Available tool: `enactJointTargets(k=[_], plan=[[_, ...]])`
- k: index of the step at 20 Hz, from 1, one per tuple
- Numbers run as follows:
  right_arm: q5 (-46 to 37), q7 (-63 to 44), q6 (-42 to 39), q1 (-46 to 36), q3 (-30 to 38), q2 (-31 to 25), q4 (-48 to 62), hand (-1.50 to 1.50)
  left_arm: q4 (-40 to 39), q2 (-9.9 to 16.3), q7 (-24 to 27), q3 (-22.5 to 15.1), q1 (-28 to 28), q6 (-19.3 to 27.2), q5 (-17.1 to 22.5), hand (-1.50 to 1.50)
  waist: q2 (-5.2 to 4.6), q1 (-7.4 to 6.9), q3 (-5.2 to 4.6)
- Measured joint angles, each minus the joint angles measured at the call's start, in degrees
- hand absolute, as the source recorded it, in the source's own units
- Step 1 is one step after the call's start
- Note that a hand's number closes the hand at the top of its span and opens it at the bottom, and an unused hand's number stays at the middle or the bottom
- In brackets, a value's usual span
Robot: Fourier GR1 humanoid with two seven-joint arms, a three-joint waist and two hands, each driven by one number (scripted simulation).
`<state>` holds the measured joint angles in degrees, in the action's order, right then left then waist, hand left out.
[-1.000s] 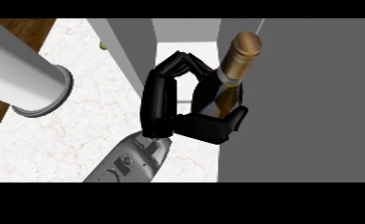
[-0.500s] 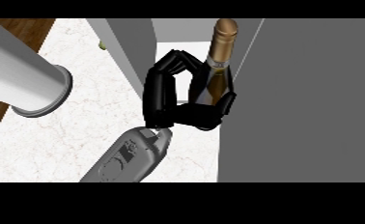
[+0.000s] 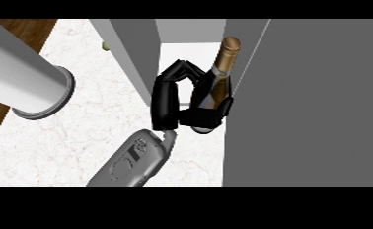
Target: Pick up the wine, place it into the cabinet and close the cabinet
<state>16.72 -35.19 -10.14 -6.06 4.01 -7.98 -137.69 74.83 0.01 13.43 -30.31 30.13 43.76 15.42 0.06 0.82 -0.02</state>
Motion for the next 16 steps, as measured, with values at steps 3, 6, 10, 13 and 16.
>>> enactJointTargets(k=[3, 6, 10, 13, 16], plan=[[-0.08, 0.49, 0.03, 0.48, -0.43, 0.28, 0.04, -1.5, -1.44, 0.0, 1.57, -0.16, -0.01, 0.82, -0.34, 1.5, 0.0, -0.04, 0.01], [-0.21, 1.01, 0.12, 0.78, -1.12, 0.6, 0.02, -1.5, -3.92, 0.21, 5.19, 1.86, -0.63, -1.11, 0.63, 1.5, -0.04, -0.05, 0.01], [-0.18, 0.8, 0.14, 0.68, -1.01, 0.31, 0.0, -1.5, -6.67, 0.09, 7.87, 3.54, 0.02, -1.39, 2.28, 1.5, -0.06, 0.05, 0.0], [-0.21, 1.36, -0.03, 1.35, -1.0, 0.43, 0.01, -1.5, -7.48, 0.1, 7.91, 5.28, 1.29, -1.91, 2.67, 1.5, -0.03, -0.05, 0.01], [-0.13, 1.45, -0.29, 1.31, -0.68, 0.19, 0.12, -1.5, -10.22, 0.27, 8.87, 7.28, 3.02, -3.04, 3.89, 1.5, -0.05, 0.02, 0.02]])
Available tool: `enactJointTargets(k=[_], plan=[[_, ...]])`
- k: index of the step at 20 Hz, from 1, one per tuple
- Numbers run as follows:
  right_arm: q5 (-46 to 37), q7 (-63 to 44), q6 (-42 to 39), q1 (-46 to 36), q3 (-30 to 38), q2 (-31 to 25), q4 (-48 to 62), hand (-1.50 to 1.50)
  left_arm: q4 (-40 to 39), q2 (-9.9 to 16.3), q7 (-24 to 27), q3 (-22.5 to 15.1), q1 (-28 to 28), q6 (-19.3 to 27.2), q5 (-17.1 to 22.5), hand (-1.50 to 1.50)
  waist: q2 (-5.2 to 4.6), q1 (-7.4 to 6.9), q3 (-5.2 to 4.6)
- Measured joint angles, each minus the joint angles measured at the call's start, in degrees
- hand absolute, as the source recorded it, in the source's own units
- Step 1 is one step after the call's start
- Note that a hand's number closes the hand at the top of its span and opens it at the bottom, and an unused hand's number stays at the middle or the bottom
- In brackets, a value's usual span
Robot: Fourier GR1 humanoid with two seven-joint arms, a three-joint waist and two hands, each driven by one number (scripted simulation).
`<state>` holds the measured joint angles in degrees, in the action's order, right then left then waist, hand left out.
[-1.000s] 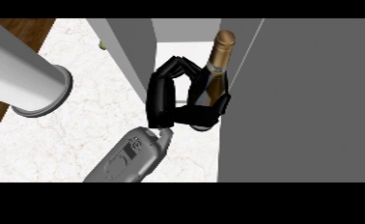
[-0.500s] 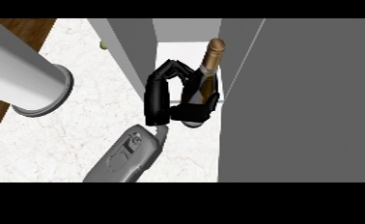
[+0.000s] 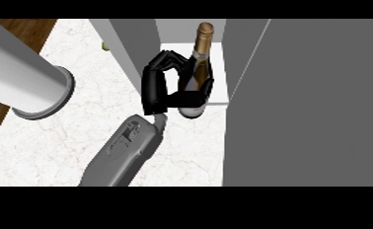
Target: Pick up the wine, place it into the cabinet and close the cabinet
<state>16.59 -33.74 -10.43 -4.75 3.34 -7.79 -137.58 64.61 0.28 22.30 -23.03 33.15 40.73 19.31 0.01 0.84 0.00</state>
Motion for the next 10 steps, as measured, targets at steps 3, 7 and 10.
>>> enactJointTargets(k=[3, 7, 10], plan=[[-0.03, 0.5, -0.14, 0.33, -0.22, 0.25, 0.14, -1.5, -2.95, -0.13, 1.12, 1.39, 0.82, -1.7, 0.86, 1.5, -0.02, -0.03, -0.01], [0.24, 1.0, -0.56, 0.42, 1.23, 0.07, 0.35, -1.5, -5.94, 0.27, 0.58, 4.21, 2.74, -5.37, 1.35, 1.5, -0.02, -0.08, -0.01], [0.39, -0.45, 0.17, -0.68, 0.89, -0.12, 0.24, -1.5, -8.9, -0.01, 0.69, 5.1, 4.99, -5.64, 2.62, 1.5, -0.04, 0.08, -0.01]])
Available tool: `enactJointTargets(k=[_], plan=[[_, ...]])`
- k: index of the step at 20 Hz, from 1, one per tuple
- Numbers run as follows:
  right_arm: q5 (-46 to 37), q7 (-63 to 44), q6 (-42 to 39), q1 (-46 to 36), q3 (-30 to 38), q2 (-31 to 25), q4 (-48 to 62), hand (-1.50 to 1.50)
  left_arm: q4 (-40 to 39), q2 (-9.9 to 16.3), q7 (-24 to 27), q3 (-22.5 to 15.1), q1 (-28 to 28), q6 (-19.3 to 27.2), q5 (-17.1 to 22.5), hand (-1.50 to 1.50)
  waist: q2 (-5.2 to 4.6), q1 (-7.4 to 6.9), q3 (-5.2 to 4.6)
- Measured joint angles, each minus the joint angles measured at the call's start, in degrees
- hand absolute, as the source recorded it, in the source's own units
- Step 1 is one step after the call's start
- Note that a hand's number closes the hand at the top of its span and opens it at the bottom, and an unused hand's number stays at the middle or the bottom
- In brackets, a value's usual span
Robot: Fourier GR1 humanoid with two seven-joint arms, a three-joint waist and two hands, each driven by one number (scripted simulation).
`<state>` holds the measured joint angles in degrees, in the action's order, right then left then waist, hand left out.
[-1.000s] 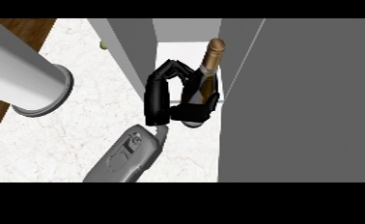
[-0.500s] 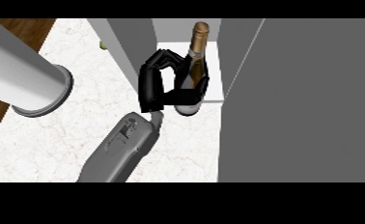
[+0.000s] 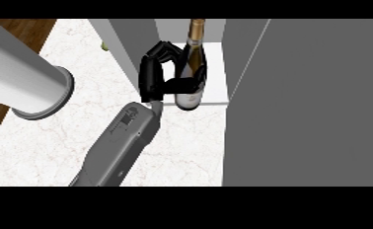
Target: Pick up the wine, place it into the cabinet and close the cabinet
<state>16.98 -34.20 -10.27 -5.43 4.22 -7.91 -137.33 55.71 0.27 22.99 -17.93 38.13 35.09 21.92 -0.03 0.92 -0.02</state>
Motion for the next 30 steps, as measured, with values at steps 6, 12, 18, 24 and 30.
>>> enactJointTargets(k=[6, 12, 18, 24, 30], plan=[[0.11, -0.02, 0.02, 0.52, -0.79, 0.33, -0.11, -1.5, -8.38, -0.01, 2.04, 3.59, 4.99, -2.18, 0.62, 1.5, -0.02, 0.29, 0.0], [0.42, 1.6, -1.62, 2.25, -0.38, 0.5, 0.17, -1.5, -15.47, -0.2, 5.11, 5.16, 9.6, -1.76, 1.5, 1.5, -0.11, 0.56, 0.0], [0.44, 2.55, -1.63, 2.48, -1.76, 1.5, 0.42, -1.5, -23.65, 0.21, 10.06, 8.24, 15.17, -1.49, 1.39, 1.5, -0.3, 0.81, -0.01], [0.57, 2.22, -1.38, 2.05, -1.96, 1.28, 0.28, -1.5, -30.27, -0.05, 14.52, 11.45, 19.05, -2.02, 1.94, 1.5, -0.38, 1.24, 0.01], [0.61, 3.35, -2.12, 3.09, -2.24, 1.38, 0.44, -1.5, -34.98, -0.32, 15.03, 15.23, 22.03, -4.13, 4.94, 1.5, -0.38, 1.66, 0.08]])
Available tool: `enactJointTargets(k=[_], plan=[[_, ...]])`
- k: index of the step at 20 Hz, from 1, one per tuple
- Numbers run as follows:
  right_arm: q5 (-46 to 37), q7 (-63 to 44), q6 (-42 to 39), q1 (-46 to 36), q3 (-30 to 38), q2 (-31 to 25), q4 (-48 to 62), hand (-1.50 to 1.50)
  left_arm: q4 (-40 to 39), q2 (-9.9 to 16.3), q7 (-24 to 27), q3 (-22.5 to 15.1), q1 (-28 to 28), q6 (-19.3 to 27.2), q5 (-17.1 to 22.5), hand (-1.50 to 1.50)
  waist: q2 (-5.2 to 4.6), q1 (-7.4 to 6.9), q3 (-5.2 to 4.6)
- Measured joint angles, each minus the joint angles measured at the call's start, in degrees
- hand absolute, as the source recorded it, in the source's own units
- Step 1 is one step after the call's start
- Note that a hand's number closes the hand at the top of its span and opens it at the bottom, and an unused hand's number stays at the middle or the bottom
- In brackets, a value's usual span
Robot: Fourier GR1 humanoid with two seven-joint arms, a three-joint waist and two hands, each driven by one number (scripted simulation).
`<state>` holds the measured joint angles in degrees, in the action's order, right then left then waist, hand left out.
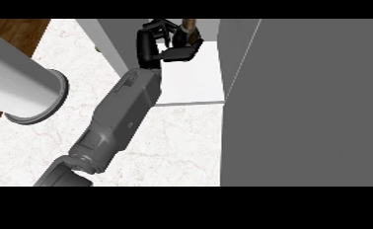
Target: Pick up the wine, place it into the cabinet and close the cabinet
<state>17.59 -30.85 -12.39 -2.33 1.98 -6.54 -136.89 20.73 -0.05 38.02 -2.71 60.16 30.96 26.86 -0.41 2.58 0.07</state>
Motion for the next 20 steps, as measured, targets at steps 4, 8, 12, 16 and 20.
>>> enactJointTargets(k=[4, 8, 12, 16, 20], plan=[[0.03, -0.23, 0.4, -0.67, -0.4, 0.1, 0.07, -1.5, -1.01, -0.03, 1.28, 1.31, 0.39, -2.59, 2.27, 1.5, 0.21, 0.33, 0.18], [0.01, -0.68, 0.88, -1.76, -0.72, 0.01, 0.19, -1.5, -3.05, -0.01, 2.65, 2.11, 1.44, -3.75, 3.48, 1.5, 0.22, 0.53, 0.23], [0.07, -0.72, 0.58, -1.44, -1.26, -0.09, 0.16, -1.5, -4.82, -0.03, 3.88, 2.78, 2.18, -4.18, 3.8, 1.5, 0.33, 0.67, 0.34], [-0.1, 0.16, 0.5, -1.35, -1.79, 0.26, 0.51, -1.5, -6.85, 0.0, 4.81, 3.07, 2.99, -4.34, 3.86, 1.5, 0.22, 0.72, 0.33], [-0.24, 0.39, 0.65, -0.97, -2.81, 0.51, 0.39, -1.5, -9.13, 0.01, 5.7, 3.29, 3.43, -2.96, 3.59, -1.5, 0.0, 1.0, 0.26]])
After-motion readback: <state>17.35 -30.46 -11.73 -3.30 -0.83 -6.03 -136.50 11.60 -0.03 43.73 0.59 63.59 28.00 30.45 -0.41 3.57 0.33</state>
